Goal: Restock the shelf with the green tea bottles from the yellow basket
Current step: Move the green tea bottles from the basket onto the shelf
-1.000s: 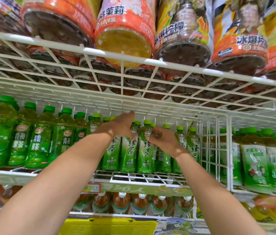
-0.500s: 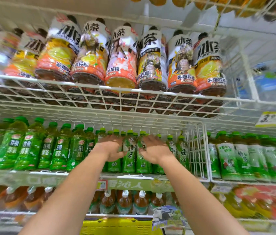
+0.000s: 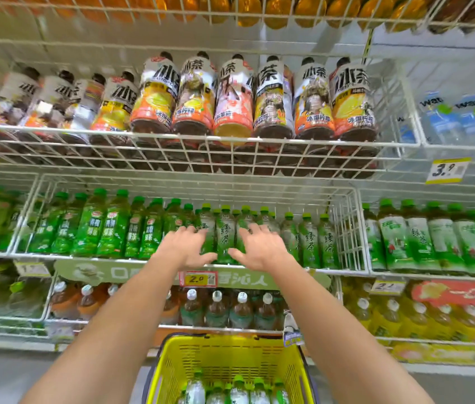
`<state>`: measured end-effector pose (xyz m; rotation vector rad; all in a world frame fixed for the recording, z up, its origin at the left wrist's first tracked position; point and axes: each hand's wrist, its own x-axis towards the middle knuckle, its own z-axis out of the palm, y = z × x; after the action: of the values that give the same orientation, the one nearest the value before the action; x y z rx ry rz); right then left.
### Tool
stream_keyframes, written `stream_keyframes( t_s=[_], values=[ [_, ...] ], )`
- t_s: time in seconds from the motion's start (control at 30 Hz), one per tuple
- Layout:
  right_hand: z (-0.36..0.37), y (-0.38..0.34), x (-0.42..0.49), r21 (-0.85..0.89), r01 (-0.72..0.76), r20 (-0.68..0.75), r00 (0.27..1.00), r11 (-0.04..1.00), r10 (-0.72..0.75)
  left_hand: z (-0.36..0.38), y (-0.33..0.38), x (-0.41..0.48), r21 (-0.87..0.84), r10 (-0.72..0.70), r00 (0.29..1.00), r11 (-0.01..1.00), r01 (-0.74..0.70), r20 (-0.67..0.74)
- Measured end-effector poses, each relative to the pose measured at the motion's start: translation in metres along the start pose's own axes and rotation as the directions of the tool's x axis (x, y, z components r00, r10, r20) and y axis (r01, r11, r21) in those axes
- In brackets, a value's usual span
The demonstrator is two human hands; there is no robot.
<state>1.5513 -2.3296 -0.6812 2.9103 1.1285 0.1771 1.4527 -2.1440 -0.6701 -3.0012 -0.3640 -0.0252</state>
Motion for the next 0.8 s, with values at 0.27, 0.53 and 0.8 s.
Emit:
stream_keyframes(
  t_s=[0.27, 0.53, 0.8],
  values=[
    [0.023, -0.026, -0.026, 0.02, 0.045, -0.002, 0.999, 0.999, -0.045, 0.022, -0.013, -0.035, 0.027, -0.008, 1.0, 1.0, 0.008, -0.011],
    [0.094, -0.024, -0.066, 0.102, 0.004, 0.112, 0.994, 0.995, -0.016, 0.093, 0.007, -0.053, -0.064, 0.056, 0.994, 0.997, -0.05, 0.099],
    [0.216, -0.026, -0.115, 0.142, -0.104, 0.364, 0.93, 0.984, 0.045, 0.233, 0.03, -0.083, -0.162, 0.066, 0.936, 0.987, -0.009, 0.346]
  ],
)
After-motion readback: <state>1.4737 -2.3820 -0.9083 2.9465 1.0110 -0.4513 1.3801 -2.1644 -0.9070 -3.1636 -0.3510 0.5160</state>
